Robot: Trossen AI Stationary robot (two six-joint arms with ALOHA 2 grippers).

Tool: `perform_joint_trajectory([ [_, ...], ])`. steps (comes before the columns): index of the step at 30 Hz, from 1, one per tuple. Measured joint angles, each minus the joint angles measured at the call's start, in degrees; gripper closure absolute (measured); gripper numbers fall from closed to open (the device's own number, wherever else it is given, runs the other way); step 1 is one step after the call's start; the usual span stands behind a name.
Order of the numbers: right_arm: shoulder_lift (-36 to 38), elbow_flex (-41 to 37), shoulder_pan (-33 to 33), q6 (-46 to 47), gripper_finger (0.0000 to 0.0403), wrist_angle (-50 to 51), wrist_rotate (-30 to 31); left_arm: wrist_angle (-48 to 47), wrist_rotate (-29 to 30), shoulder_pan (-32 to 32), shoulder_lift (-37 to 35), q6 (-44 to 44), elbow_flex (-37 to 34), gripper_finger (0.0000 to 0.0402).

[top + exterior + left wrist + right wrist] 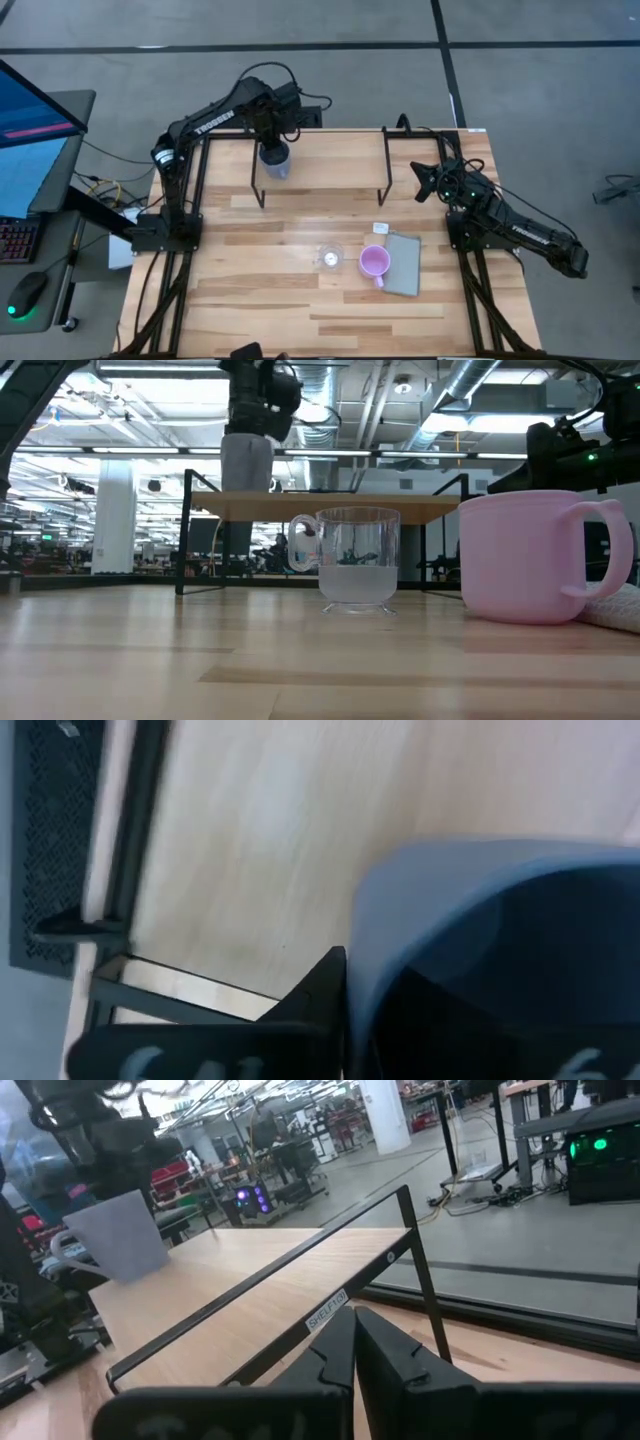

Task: Stack small to large cups/mugs on shelf
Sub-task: Put the blue cup on the shelf

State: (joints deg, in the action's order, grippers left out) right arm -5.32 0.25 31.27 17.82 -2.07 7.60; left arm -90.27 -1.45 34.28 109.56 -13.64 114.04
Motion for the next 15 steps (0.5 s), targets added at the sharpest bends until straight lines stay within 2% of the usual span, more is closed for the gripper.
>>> perform_joint_trajectory([
  [5, 0.00, 0.02, 0.00, -0.28, 0.0370, 0.00, 0.00, 0.00, -0.31, -0.18, -0.07, -0.83, -0.01, 0.0339],
  [15, 0.00, 0.02, 0.00, -0.28, 0.0370, 0.00, 0.00, 0.23, -0.73, -0.20, 0.13, -0.90, -0.04, 0.0328],
])
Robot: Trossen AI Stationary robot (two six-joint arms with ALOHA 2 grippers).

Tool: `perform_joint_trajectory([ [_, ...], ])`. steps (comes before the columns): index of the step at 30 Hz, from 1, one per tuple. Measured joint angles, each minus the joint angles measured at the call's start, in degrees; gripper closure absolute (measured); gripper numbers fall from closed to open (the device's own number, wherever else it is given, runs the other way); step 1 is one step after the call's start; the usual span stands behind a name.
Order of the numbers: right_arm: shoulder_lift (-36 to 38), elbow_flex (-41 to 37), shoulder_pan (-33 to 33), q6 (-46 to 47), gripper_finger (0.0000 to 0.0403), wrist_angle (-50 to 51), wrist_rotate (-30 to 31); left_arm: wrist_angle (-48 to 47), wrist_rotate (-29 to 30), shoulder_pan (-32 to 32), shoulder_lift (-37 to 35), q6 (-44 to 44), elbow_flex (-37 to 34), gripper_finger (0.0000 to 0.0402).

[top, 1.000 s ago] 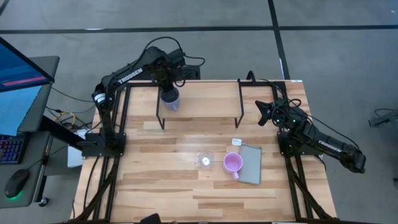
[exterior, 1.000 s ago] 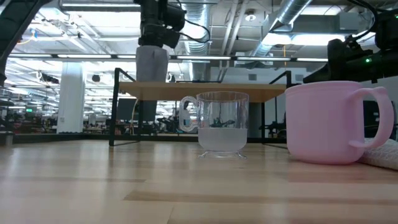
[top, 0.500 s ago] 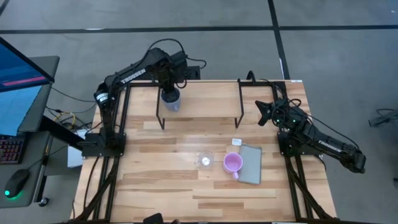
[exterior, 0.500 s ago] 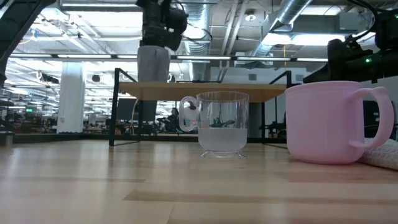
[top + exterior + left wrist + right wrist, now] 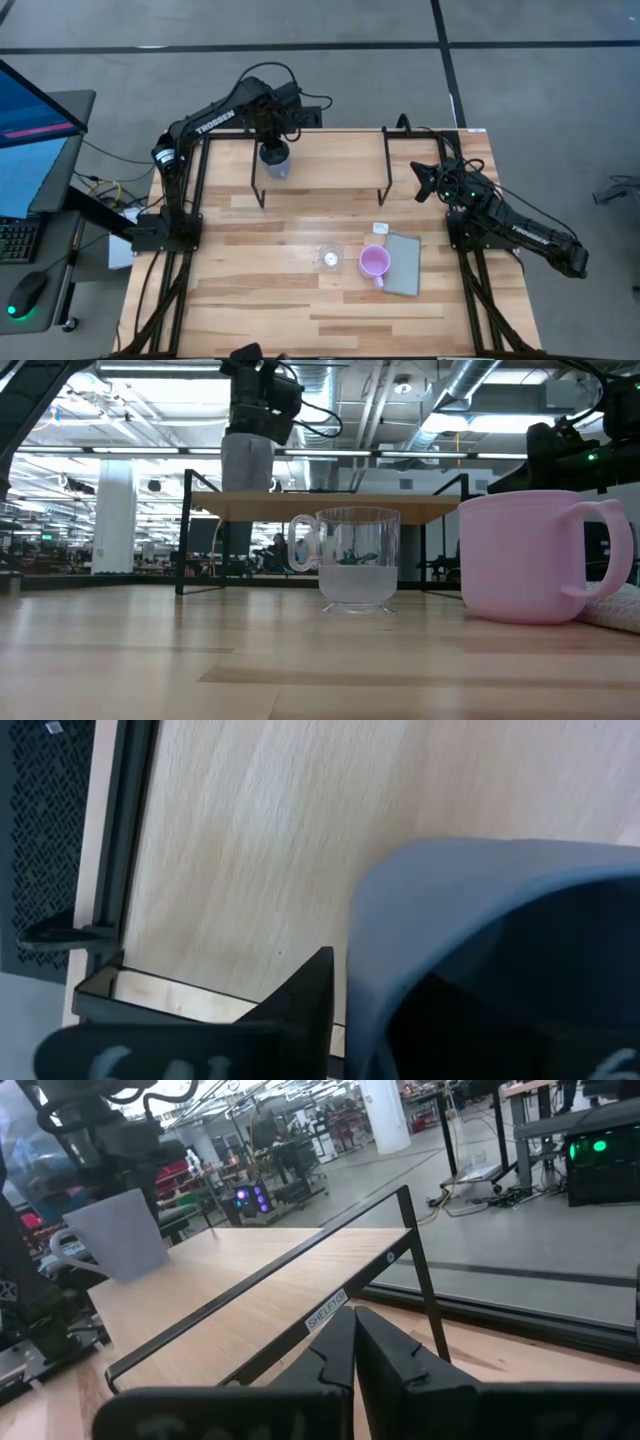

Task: Stack small to large cups/mugs on shelf
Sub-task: Put the blue cup on the shelf

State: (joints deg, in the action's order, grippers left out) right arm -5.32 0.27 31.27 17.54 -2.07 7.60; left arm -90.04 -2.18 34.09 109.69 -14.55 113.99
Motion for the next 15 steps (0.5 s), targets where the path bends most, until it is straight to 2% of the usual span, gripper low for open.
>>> perform_joint_trajectory([
  [15, 0.00, -0.01, 0.00, -0.05, 0.0370, 0.00, 0.00, 0.02, -0.15, -0.28, -0.11, -0.89, 0.07, 0.0171],
])
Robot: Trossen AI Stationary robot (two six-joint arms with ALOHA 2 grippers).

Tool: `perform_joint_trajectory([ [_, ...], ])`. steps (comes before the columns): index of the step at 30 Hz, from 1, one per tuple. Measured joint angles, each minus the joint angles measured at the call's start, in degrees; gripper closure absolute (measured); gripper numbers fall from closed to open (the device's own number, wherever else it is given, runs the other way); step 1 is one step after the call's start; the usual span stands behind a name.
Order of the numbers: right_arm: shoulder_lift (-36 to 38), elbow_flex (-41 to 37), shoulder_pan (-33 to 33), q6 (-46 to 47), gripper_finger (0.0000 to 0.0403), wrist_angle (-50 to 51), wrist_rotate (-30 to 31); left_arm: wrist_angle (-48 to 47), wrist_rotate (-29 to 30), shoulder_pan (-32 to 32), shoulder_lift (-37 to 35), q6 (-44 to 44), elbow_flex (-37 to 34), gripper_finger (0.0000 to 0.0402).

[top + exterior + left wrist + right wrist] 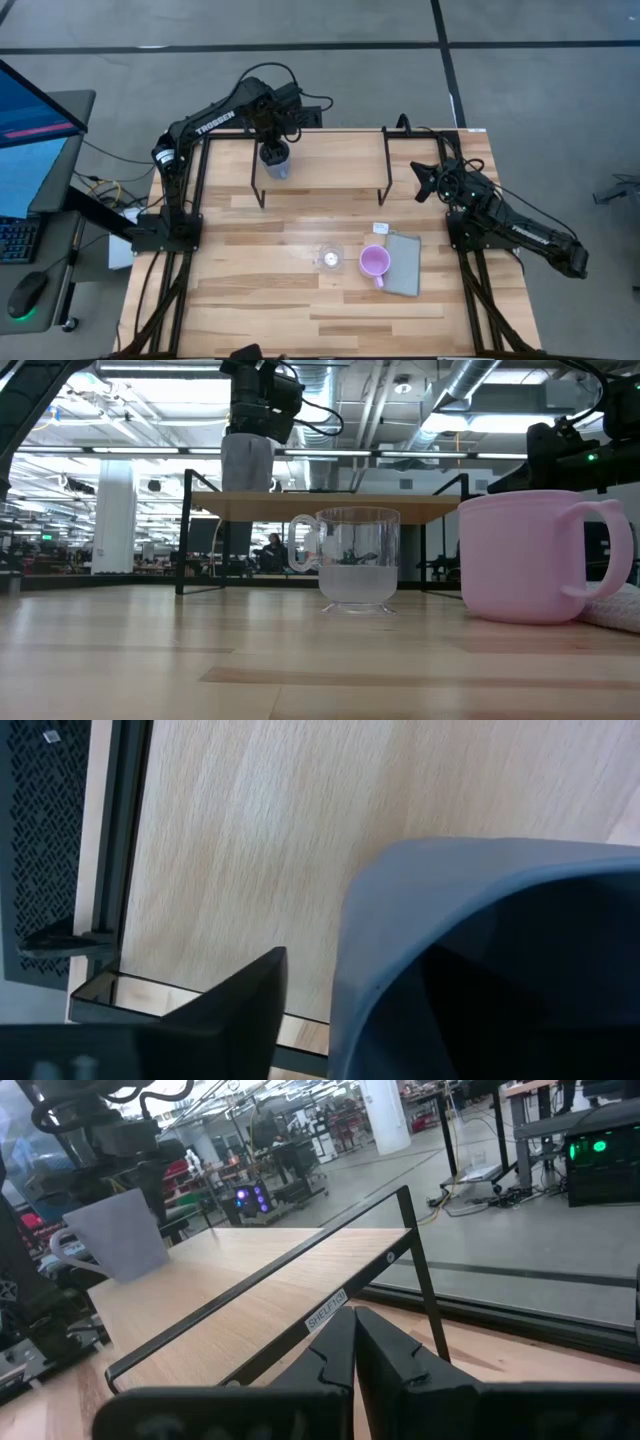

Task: Stack small to large cups/mugs on shelf
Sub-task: Put the blue cup on the shelf, then put the pink cup on the shelf

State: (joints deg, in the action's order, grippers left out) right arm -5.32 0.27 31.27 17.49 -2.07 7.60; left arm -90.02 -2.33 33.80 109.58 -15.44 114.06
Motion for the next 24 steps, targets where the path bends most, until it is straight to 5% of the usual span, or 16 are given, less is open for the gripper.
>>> perform_joint_trajectory([
  [7, 0.00, 0.01, 0.00, -0.01, 0.0370, 0.00, 0.00, 0.00, 2.14, 0.02, -0.05, 0.15, 0.04, 0.0134],
  [24, 0.00, 0.00, 0.00, 0.01, 0.0370, 0.01, 0.00, 0.01, -1.97, 0.03, -0.59, 2.42, 7.16, 0.0132],
])
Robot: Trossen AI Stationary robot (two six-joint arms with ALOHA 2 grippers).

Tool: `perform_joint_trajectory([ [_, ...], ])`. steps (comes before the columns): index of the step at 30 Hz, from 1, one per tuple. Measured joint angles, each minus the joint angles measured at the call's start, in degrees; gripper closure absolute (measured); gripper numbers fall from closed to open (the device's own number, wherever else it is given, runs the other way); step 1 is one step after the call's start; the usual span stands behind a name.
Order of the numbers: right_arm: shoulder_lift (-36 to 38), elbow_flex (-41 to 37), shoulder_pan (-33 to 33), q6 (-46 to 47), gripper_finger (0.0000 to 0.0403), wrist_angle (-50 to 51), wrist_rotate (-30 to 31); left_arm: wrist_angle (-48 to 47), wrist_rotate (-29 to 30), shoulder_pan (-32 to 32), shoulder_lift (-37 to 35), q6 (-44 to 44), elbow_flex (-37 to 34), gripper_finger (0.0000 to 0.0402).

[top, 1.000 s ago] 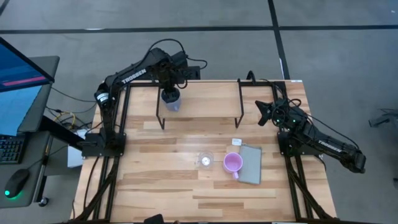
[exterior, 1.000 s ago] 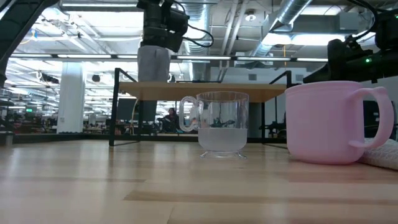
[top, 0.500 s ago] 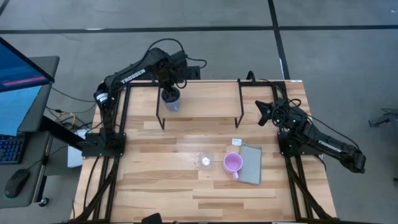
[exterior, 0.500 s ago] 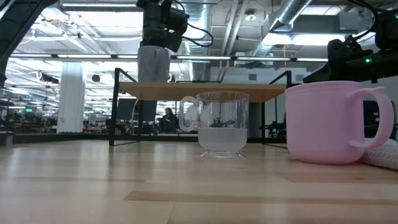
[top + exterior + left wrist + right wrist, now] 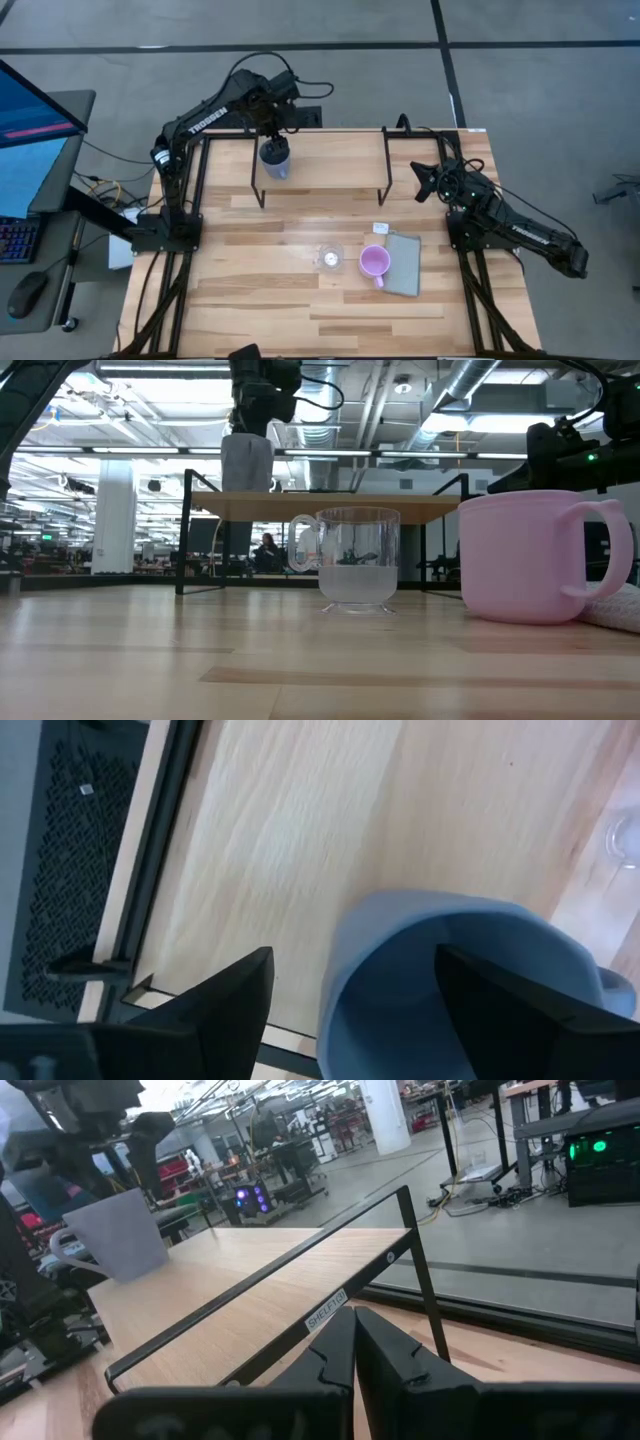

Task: Stack small to large cups/mugs on shelf
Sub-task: Put the pink cup on the shelf

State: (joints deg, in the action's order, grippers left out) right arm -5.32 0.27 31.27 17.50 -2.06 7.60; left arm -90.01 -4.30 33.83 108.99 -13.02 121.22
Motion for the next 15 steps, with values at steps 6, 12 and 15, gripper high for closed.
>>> perform_joint_trajectory([
  [6, 0.00, 0.00, 0.00, 0.00, 0.0370, 0.01, 0.00, -0.01, 0.10, 0.28, 0.02, 0.22, -0.01, 0.0132],
  [12, 0.00, 0.00, 0.00, 0.02, 0.0370, 0.01, -0.01, 0.00, 0.05, 1.46, -0.95, 0.92, -0.12, 0.0132],
  [15, 0.00, 0.00, 0.00, 0.02, 0.0370, 0.01, 0.00, -0.01, -1.38, 2.09, -2.84, 1.22, -0.12, 0.0132],
])
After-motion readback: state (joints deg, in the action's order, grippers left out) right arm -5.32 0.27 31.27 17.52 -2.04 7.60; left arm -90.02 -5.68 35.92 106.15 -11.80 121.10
